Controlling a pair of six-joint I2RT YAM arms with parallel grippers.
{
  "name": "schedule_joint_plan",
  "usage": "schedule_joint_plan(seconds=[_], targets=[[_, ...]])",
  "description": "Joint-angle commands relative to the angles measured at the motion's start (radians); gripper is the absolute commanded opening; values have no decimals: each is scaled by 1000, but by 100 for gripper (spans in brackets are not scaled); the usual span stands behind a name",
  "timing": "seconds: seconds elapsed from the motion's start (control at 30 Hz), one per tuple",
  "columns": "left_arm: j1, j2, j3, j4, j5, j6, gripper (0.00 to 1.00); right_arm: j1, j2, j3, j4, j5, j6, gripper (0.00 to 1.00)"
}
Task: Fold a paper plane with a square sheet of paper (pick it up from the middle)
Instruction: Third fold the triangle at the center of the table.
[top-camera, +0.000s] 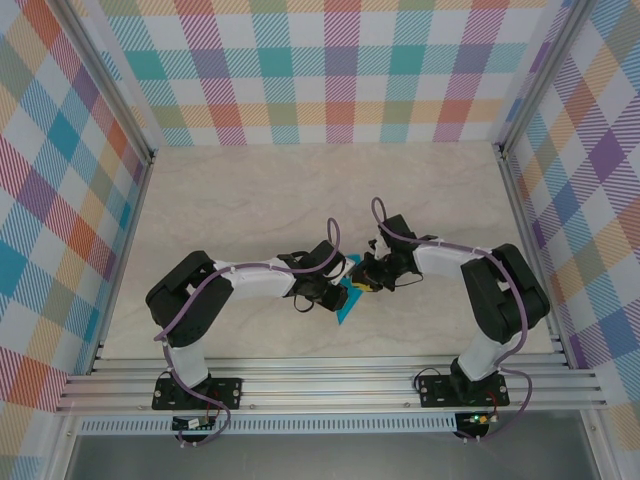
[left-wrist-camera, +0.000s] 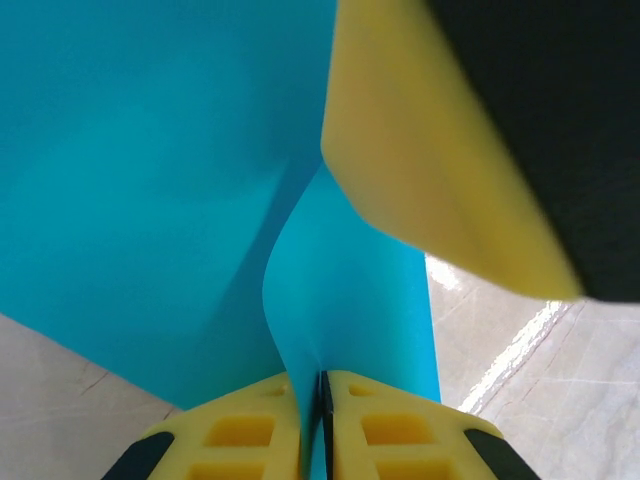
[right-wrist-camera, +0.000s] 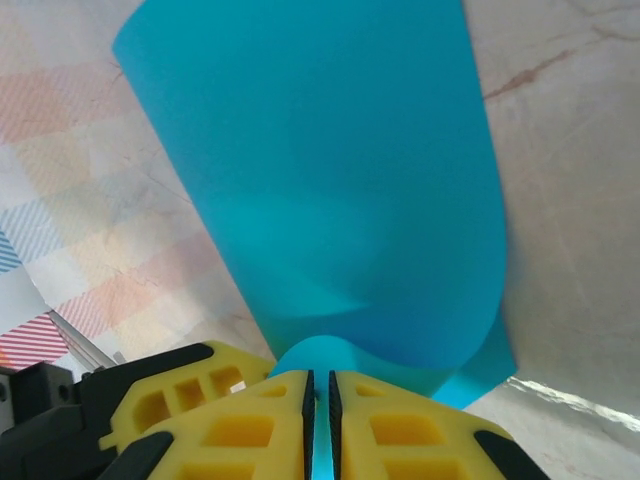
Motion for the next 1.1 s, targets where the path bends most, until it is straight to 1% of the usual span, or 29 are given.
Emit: schedule_joint_plan(seconds=[0.0, 0.27, 0.43, 0.57, 0.67, 0.73, 0.9, 1.07], targets=[[8, 20, 12, -1, 31, 15, 13, 12, 35, 15, -2, -21, -7, 14], [7, 19, 11, -7, 29, 18, 14, 14, 41, -2, -66, 53, -45, 15], [7, 30, 14, -13, 36, 24, 13, 13, 58, -22, -54, 102, -57, 16], [8, 37, 4, -12, 36, 24, 13, 14, 105, -49, -14, 153, -63, 15], [8, 43, 0, -10, 35, 21, 12, 12, 111, -67, 31, 126, -58, 13], [7, 43, 0, -11, 32, 21, 12, 12, 77, -82, 74, 91, -52, 13], [8, 41, -1, -16, 28, 22, 12, 2, -14, -79, 115, 47, -49, 13], [8, 40, -3, -16, 28, 22, 12, -12, -30, -86, 141, 38, -60, 13]])
